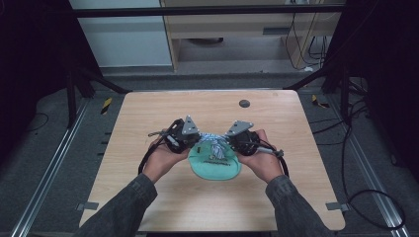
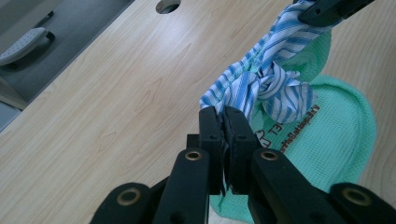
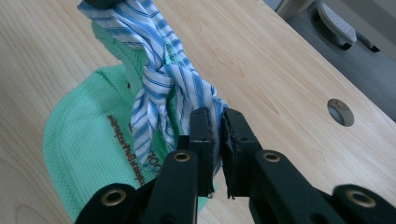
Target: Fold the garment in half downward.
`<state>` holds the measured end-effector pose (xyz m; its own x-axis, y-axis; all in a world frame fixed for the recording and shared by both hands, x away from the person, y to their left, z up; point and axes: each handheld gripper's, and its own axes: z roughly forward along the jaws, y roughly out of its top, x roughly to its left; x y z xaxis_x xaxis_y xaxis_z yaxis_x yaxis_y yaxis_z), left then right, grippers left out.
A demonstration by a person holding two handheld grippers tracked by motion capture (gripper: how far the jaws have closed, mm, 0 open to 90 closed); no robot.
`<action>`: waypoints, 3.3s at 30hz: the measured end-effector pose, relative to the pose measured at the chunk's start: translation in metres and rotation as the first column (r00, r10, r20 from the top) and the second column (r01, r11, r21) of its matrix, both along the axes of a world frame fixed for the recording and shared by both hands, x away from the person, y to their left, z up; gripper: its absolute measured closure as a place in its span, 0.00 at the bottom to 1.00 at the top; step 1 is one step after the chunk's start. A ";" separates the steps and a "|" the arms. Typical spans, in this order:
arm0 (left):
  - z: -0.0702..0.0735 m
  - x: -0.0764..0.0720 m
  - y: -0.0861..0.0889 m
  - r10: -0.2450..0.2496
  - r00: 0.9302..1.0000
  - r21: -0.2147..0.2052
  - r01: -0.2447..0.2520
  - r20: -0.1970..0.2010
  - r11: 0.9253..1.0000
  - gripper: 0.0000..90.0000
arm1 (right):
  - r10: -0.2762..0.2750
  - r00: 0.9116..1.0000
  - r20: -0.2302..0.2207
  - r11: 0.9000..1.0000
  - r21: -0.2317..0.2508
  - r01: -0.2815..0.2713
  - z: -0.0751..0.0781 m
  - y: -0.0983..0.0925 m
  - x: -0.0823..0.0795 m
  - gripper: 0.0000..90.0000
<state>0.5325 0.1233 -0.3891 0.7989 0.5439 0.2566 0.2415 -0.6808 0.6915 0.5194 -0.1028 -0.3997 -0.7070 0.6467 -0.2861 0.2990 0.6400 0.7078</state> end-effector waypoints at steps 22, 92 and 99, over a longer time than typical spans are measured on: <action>-0.016 -0.011 0.005 -0.018 1.000 -0.002 0.018 -0.023 1.000 0.97 | 0.027 0.999 -0.019 1.000 -0.006 -0.027 -0.015 0.003 -0.013 0.93; -0.076 -0.070 0.023 -0.058 0.995 -0.095 0.049 -0.087 0.994 0.96 | 0.089 0.996 -0.026 0.995 -0.032 -0.090 -0.065 0.006 -0.076 0.92; -0.076 -0.074 0.026 -0.021 0.999 -0.112 0.016 -0.043 0.994 0.78 | 0.099 0.995 -0.028 0.994 -0.038 -0.100 -0.065 0.005 -0.079 0.93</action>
